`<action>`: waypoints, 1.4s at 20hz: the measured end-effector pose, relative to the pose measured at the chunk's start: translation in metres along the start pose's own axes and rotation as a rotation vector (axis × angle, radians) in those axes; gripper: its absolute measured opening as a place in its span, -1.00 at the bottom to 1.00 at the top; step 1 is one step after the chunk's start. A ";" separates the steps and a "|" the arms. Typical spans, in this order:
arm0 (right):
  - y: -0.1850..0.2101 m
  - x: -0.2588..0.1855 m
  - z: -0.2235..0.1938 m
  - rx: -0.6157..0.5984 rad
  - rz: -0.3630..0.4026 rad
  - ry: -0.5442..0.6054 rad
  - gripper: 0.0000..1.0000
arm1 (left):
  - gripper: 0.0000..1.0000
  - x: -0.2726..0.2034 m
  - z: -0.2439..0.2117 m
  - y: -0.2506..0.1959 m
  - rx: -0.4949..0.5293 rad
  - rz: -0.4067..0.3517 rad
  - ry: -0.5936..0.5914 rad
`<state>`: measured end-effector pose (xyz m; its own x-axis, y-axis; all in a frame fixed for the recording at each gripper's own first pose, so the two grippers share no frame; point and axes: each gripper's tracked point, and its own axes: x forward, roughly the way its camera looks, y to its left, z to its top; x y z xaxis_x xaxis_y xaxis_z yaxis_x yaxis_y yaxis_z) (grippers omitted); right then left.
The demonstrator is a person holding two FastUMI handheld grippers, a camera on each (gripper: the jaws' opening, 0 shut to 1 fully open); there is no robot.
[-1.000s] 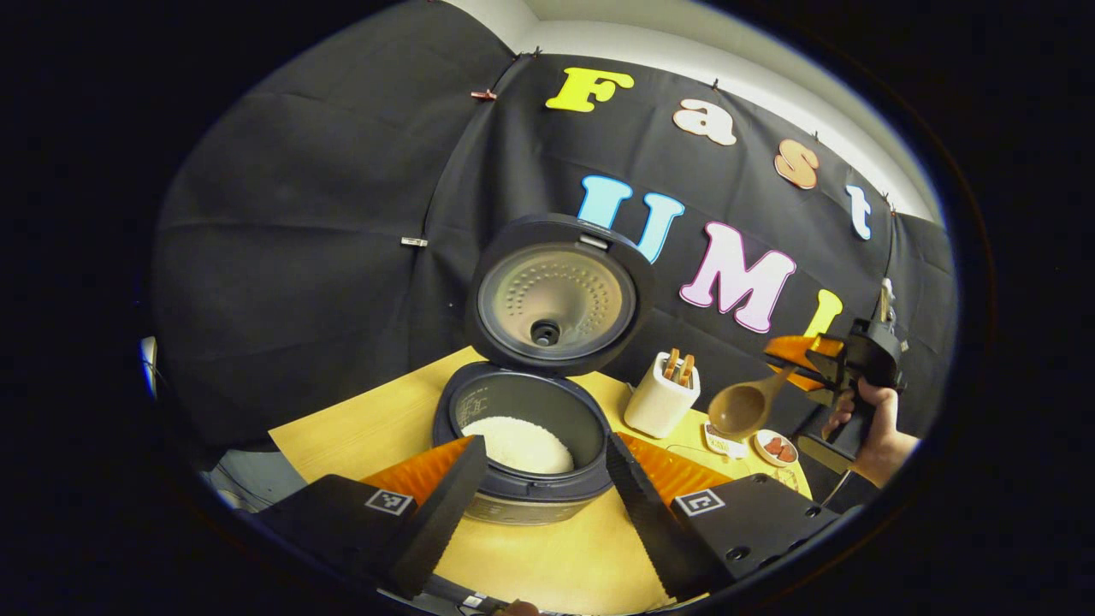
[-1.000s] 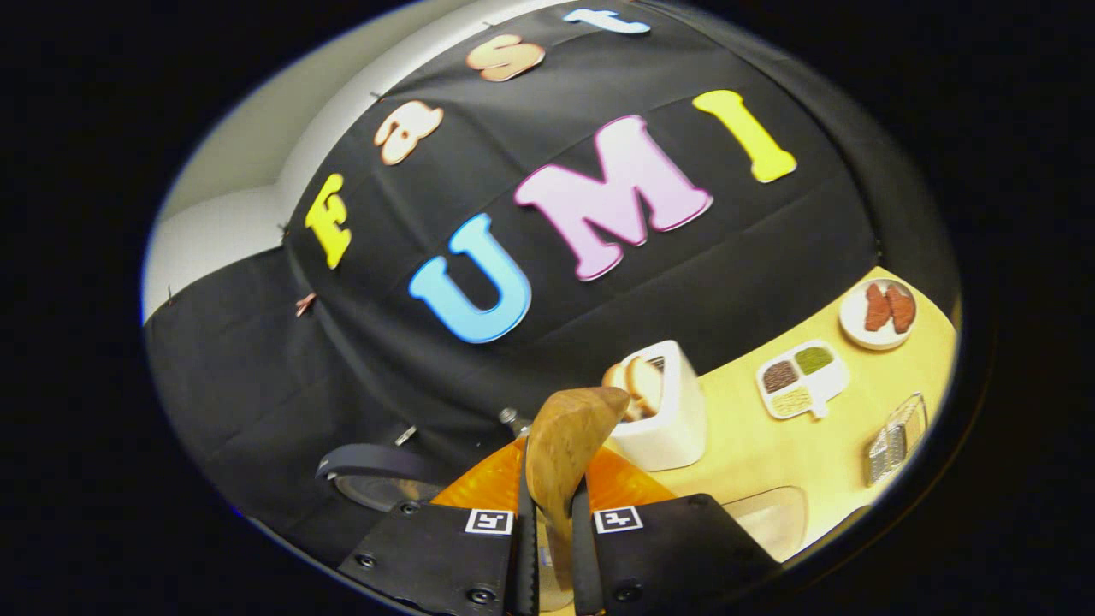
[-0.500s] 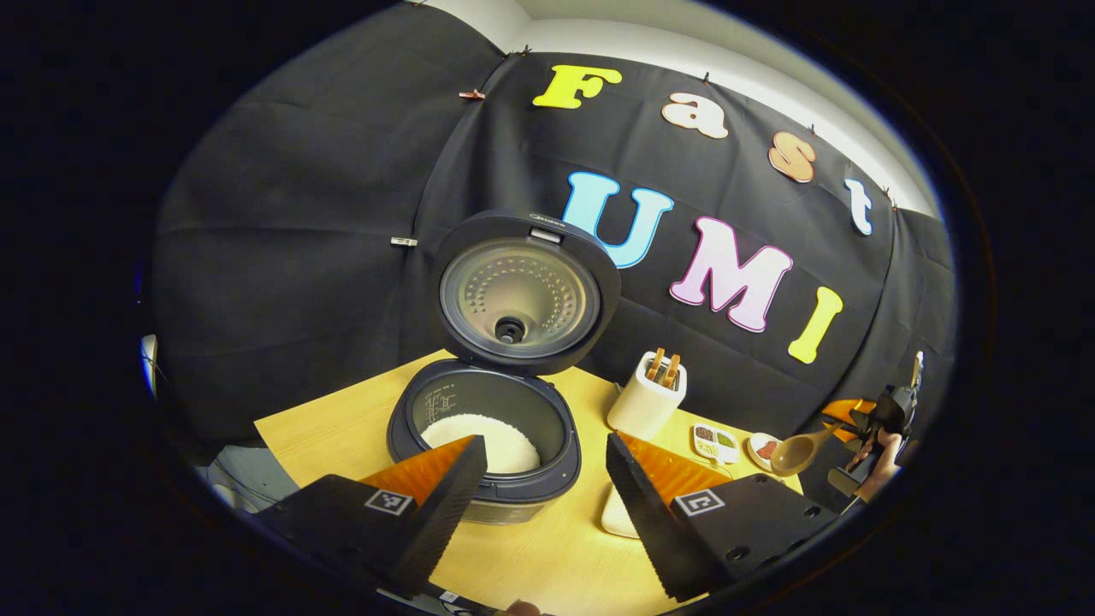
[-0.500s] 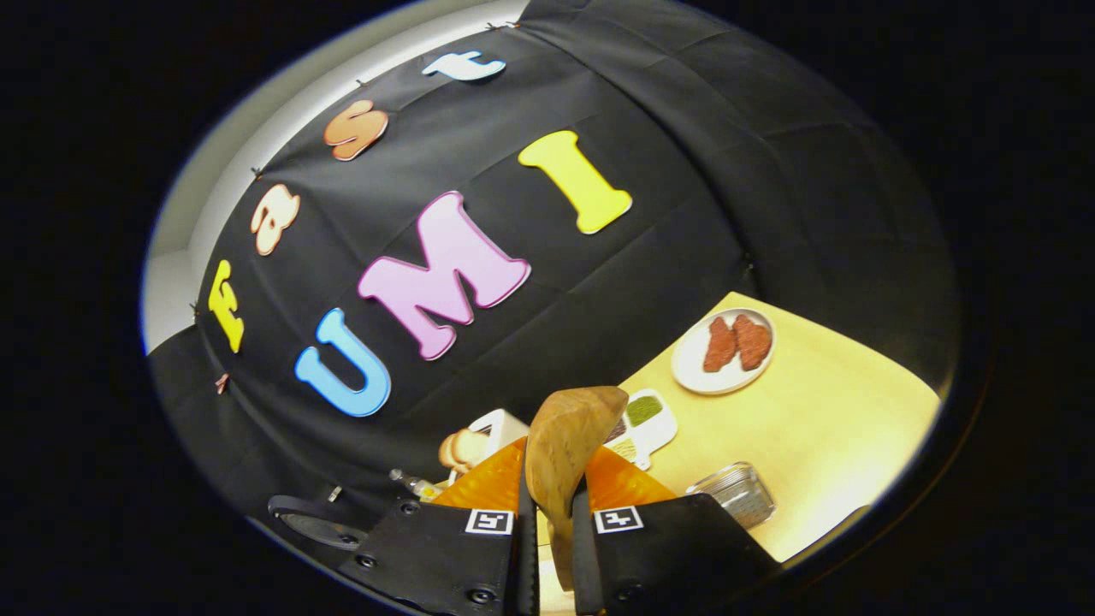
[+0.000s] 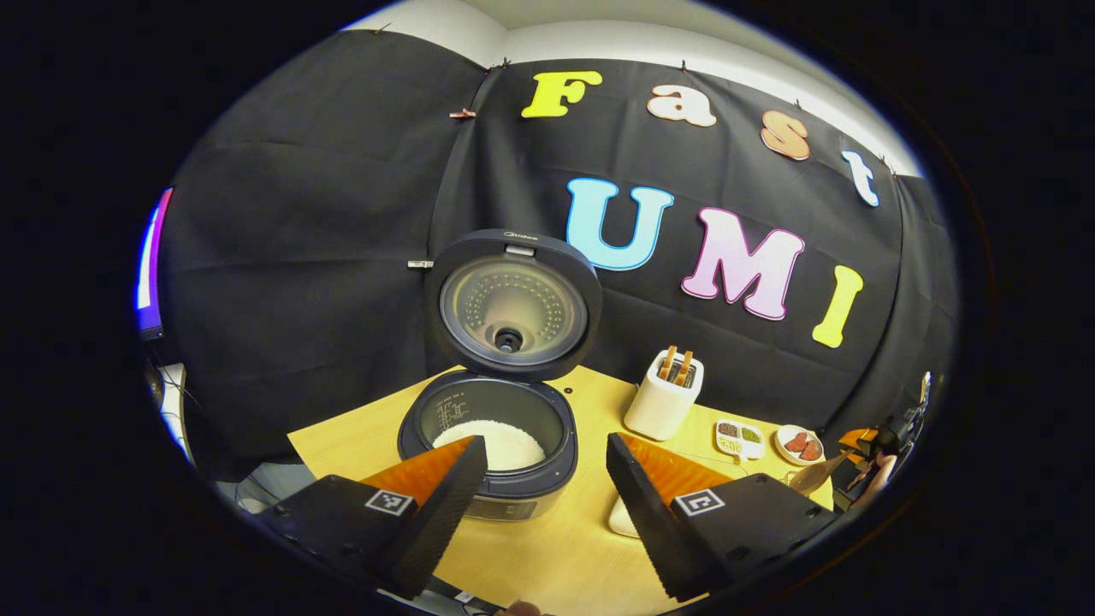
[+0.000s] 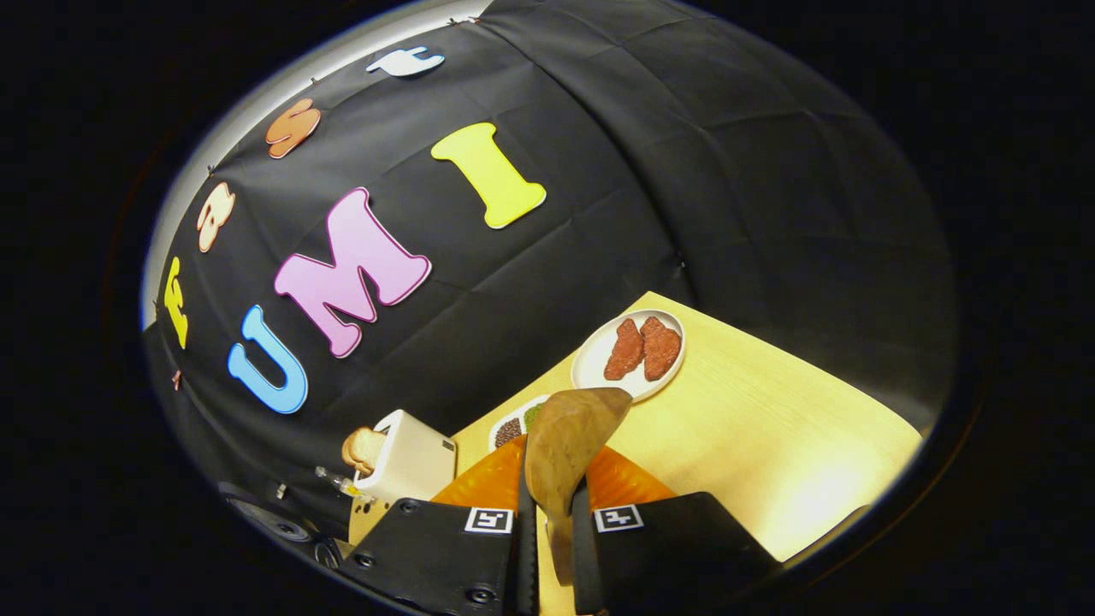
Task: Close the left gripper, press the button to open the rice cooker; take a wooden spoon from the chopstick holder with the right hand, scoop a spoonful of rice and pour it into the rice cooker, then put the wooden spoon back into the chopstick holder.
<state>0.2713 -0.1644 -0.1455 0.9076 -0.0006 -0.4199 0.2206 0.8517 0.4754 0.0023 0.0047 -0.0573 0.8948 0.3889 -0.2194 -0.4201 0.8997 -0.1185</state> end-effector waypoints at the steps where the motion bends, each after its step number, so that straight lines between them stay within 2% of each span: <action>1: -0.006 0.005 -0.003 -0.002 -0.012 0.001 -0.60 | 0.91 -0.002 -0.001 -0.003 0.000 0.006 -0.002; 4: -0.009 0.021 -0.017 0.005 -0.019 0.029 -0.60 | 0.90 -0.005 0.002 -0.009 -0.026 0.027 -0.011; 7: -0.012 0.032 -0.034 -0.054 -0.040 0.053 -0.60 | 0.91 -0.003 0.023 -0.005 -0.041 0.050 -0.062; 12: -0.008 0.032 -0.050 -0.143 -0.030 0.069 -0.52 | 0.91 0.004 0.076 0.016 0.038 0.093 -0.194; 13: -0.007 0.029 -0.051 -0.166 -0.025 0.067 -0.70 | 0.91 0.006 0.084 0.021 0.063 0.104 -0.219; 15: -0.004 0.021 -0.054 -0.207 -0.014 0.069 -0.36 | 0.90 0.011 0.106 0.028 0.105 0.111 -0.273; 18: -0.004 0.003 -0.053 -0.276 -0.020 0.055 0.99 | 0.90 0.022 0.143 0.036 0.151 0.115 -0.363; 22: -0.012 -0.036 -0.041 -0.375 -0.037 -0.007 0.97 | 0.89 0.049 0.183 0.038 0.217 0.092 -0.454; 23: -0.014 -0.050 -0.040 -0.392 -0.041 -0.013 0.97 | 0.83 0.058 0.190 0.039 0.225 0.082 -0.469; 24: -0.017 -0.064 -0.039 -0.401 -0.055 -0.019 0.97 | 0.89 0.067 0.196 0.040 0.234 0.077 -0.478; 28: -0.028 -0.120 -0.048 -0.394 -0.108 -0.035 0.97 | 0.88 0.113 0.206 0.036 0.241 0.029 -0.481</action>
<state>0.1396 -0.1628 -0.1453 0.8999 -0.1130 -0.4212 0.1676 0.9813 0.0948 0.1195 0.1216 0.1132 0.8753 0.4103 0.2561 -0.4498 0.8851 0.1195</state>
